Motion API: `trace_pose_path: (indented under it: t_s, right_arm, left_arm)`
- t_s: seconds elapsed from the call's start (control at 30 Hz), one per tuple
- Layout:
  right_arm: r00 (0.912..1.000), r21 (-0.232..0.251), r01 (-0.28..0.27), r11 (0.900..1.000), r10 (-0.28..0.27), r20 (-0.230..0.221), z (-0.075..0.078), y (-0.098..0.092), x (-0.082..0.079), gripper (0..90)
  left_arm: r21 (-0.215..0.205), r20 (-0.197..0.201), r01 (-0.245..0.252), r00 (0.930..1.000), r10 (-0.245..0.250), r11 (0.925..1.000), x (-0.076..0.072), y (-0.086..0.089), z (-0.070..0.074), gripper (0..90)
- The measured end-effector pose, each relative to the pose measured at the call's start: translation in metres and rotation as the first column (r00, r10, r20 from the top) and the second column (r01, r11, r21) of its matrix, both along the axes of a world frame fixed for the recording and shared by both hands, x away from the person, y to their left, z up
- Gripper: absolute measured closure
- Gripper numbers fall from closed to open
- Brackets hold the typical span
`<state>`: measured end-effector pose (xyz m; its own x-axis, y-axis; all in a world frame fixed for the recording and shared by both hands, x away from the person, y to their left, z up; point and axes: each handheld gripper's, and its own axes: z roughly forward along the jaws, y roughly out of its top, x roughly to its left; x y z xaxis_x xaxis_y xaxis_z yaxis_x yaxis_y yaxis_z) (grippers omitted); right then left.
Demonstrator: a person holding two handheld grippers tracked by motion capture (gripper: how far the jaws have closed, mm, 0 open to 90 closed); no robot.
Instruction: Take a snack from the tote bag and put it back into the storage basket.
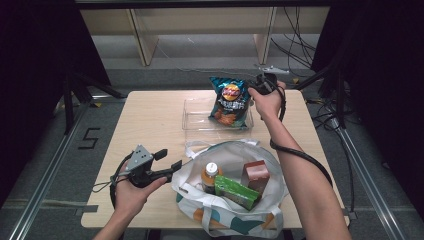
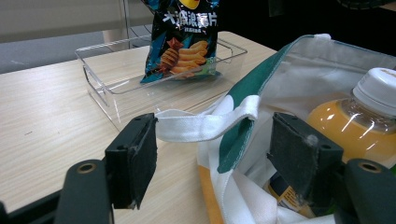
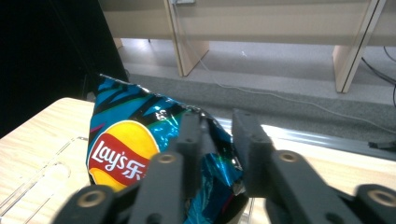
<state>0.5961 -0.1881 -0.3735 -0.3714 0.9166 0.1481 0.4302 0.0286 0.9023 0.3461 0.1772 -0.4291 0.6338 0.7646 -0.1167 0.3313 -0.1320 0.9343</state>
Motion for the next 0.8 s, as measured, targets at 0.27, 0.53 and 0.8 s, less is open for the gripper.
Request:
trace_pose_path:
  t_s: [0.27,0.53,0.8]
  right_arm:
    - [0.9999,-0.005,0.000,1.000,0.000,0.015,0.008,-0.003,-0.006,48.9]
    - [0.9999,0.003,-0.006,1.000,0.006,0.011,0.012,-0.003,-0.012,42.8]
    - [0.9994,0.013,-0.026,1.000,0.026,0.023,0.017,-0.009,-0.025,40.5]
  left_arm:
    - [0.002,0.002,0.004,1.0000,-0.004,1.0000,0.000,-0.001,0.000,31.7]
    - [-0.005,0.009,0.009,0.9999,-0.009,1.0000,0.001,-0.001,0.001,31.6]
    - [-0.010,0.007,0.006,1.0000,-0.006,0.9999,0.000,-0.002,0.002,31.6]
